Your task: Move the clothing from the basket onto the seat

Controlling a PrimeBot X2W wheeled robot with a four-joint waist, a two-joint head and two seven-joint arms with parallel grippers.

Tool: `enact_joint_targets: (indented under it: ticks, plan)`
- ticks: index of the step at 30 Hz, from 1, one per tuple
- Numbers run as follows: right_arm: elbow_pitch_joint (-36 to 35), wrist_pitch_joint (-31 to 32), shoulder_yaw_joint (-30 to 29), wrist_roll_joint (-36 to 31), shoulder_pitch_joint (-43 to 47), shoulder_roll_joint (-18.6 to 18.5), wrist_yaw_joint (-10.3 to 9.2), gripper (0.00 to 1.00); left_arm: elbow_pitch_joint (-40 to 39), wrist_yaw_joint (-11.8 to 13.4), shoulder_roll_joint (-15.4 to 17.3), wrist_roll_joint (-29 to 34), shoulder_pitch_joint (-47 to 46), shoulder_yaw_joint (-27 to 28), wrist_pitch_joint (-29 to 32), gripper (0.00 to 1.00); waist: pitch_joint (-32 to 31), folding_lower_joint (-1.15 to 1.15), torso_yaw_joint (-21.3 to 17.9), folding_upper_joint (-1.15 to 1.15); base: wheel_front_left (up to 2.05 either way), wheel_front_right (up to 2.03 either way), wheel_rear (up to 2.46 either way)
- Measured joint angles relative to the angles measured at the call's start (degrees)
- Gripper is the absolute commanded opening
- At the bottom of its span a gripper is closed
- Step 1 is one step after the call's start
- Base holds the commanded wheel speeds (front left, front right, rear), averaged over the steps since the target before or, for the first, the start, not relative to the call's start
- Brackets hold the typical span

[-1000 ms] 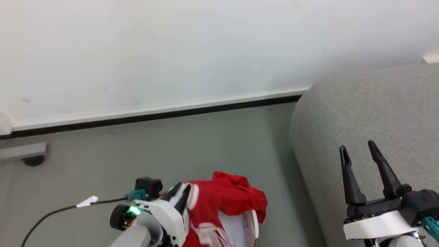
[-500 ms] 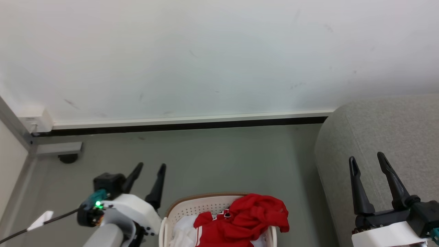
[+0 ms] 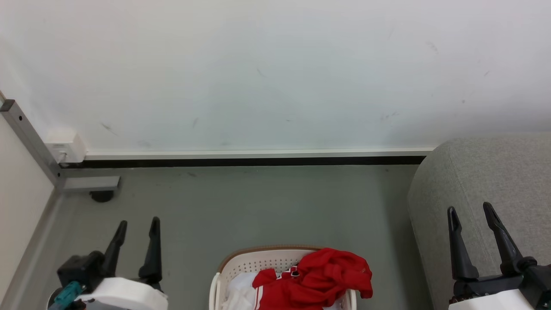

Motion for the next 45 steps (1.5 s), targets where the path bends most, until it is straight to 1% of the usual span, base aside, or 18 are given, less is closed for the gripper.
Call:
enact_joint_targets:
  ticks: [3, 7, 18, 26, 33, 37, 41, 45]
  plan:
    - [0.3, 0.0, -0.4, 0.1, 0.6, 0.4, 0.0, 1.0, -2.3, -0.1, -1.6, 1.1, 2.4, 2.1, 0.0, 1.0, 0.1, 0.0, -0.2, 0.0, 0.0, 0.0, 0.0]
    - [1.1, 0.0, -0.2, 0.2, 0.9, 0.7, 0.0, 1.0, -3.4, -0.6, -3.4, 3.4, 4.1, 4.0, 0.0, 1.0, 0.4, 0.0, -0.6, 0.0, 0.0, 0.0, 0.0]
    - [1.7, 0.0, 0.8, 0.2, 0.6, 0.7, 0.0, 1.0, -3.6, -2.7, -6.6, 7.1, 4.4, 7.8, 0.0, 1.0, 1.2, 0.01, -1.6, 0.0, 0.0, 0.0, 0.0]
    - [2.1, 0.0, 1.5, 0.2, 0.0, 0.4, 0.0, 1.0, -4.0, -4.4, -8.4, 9.7, 4.4, 10.1, 0.0, 1.0, 1.7, 0.0, -2.2, 0.0, 0.0, 0.0, 0.0]
    - [2.3, 0.0, 2.5, 0.4, -0.6, -0.1, 0.0, 1.0, -3.8, -5.8, -9.4, 11.1, 4.4, 11.1, 0.0, 1.0, 2.3, 0.01, -3.3, 0.0, 0.0, 0.0, 0.0]
    - [2.3, 0.0, 2.6, 0.4, -1.4, -0.4, 0.0, 1.0, -2.8, -6.6, -9.9, 11.6, 4.2, 11.0, 0.0, 1.0, 3.7, 0.01, -4.3, 0.0, 0.0, 0.0, 0.0]
    - [1.9, 0.0, 2.8, 0.4, -2.8, -0.4, 0.0, 1.0, -0.6, -7.2, -10.1, 12.2, 2.3, 10.5, 0.0, 1.0, 6.2, 0.01, -5.6, 0.0, 0.0, 0.0, 0.0]
    - [1.3, 0.0, 3.3, 0.4, -4.3, -0.2, 0.0, 1.0, 3.9, -8.0, -9.5, 13.1, -0.6, 9.0, 0.0, 1.0, 9.2, 0.01, -7.4, 0.0, 0.0, 0.0, 0.0]
